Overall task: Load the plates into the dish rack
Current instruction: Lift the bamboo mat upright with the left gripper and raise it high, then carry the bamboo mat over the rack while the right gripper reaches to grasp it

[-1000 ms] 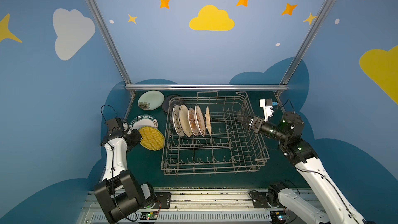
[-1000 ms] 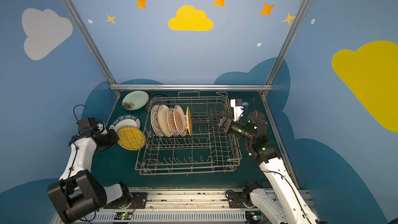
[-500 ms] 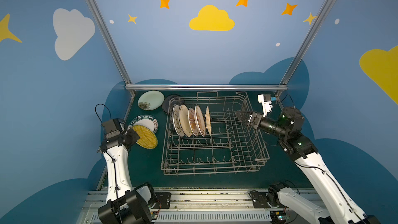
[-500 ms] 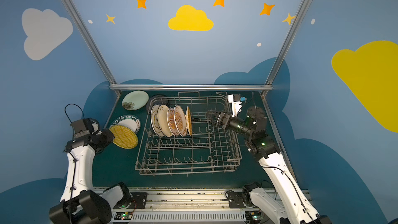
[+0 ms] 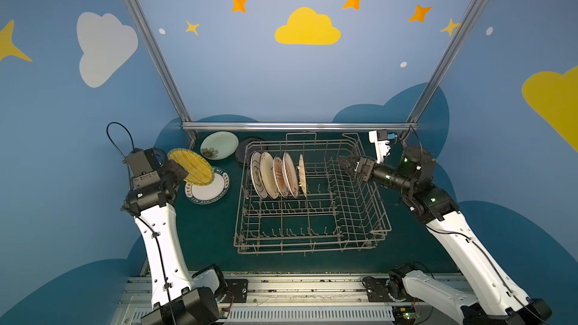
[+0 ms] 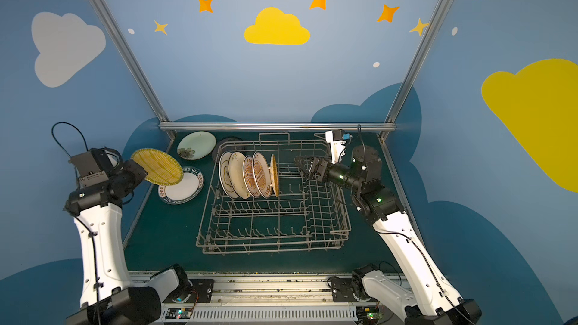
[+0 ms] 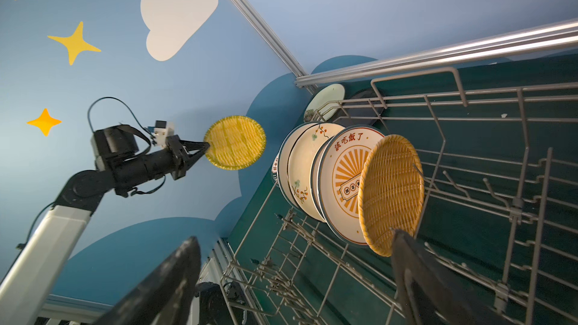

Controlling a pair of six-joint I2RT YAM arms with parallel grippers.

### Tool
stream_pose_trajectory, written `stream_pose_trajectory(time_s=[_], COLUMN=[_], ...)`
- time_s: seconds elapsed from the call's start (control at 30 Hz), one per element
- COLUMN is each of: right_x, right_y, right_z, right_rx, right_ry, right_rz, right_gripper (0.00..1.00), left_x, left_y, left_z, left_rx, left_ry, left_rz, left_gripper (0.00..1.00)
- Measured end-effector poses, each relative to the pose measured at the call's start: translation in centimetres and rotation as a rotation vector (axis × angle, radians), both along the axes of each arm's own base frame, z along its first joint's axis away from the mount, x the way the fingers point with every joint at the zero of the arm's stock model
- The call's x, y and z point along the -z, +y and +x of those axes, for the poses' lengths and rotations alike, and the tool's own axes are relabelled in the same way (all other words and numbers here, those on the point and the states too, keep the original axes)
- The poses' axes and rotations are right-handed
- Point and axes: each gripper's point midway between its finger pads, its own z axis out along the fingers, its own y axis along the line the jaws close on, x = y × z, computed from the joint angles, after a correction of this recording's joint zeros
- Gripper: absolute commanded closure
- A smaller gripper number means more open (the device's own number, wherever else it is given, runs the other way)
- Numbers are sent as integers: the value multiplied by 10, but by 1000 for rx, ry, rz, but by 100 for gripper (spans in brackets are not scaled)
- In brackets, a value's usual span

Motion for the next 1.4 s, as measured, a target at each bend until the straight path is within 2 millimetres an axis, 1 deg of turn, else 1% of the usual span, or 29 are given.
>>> stream_pose_trajectory(time_s=[0.1, 0.23, 0.33, 0.4, 0.47, 0.57, 0.7, 0.8, 0.97, 1.07, 1.13, 1.17, 1.3, 1.4], right_x=[-2, 0, 5, 7, 5, -4, -12, -15, -18, -18, -16, -13, 6, 19], right_y=[2, 10, 17, 25, 33, 51, 80, 102, 134, 151, 160, 164, 175, 180], right_z=[6, 17, 25, 27, 25, 15, -2, -14, -36, -44, -46, -45, -38, -30], right_rx=[14, 28, 34, 30, 19, -18, -95, -149, -228, -255, -262, -265, -263, -255], right_ry=[-29, -63, -104, -154, -228, -378, -560, -691, -879, -957, -994, -1009, -1037, -1043], right_rz=[-28, -76, -123, -162, -198, -257, -347, -418, -519, -567, -603, -626, -725, -789], right_gripper=[7, 7, 7, 7, 7, 7, 8, 9, 10, 12, 14, 17, 19, 22], left_x=[-28, -55, -72, -80, -85, -89, -91, -89, -79, -71, -66, -66, -69, -73], left_y=[-4, -18, -36, -55, -76, -110, -151, -180, -219, -238, -250, -256, -273, -278], left_z=[4, 13, 25, 32, 37, 41, 44, 45, 49, 55, 57, 58, 58, 55], left_rx=[3, 37, 92, 144, 196, 265, 334, 372, 404, 407, 411, 415, 431, 430], left_ry=[-54, -76, -85, -85, -75, -55, -32, -13, 24, 48, 60, 63, 52, 41], left_rz=[-20, -68, -111, -141, -165, -205, -233, -241, -280, -299, -299, -294, -290, -298], left_gripper=[96, 96, 96, 96, 96, 96, 96, 96, 96, 96, 96, 96, 96, 96])
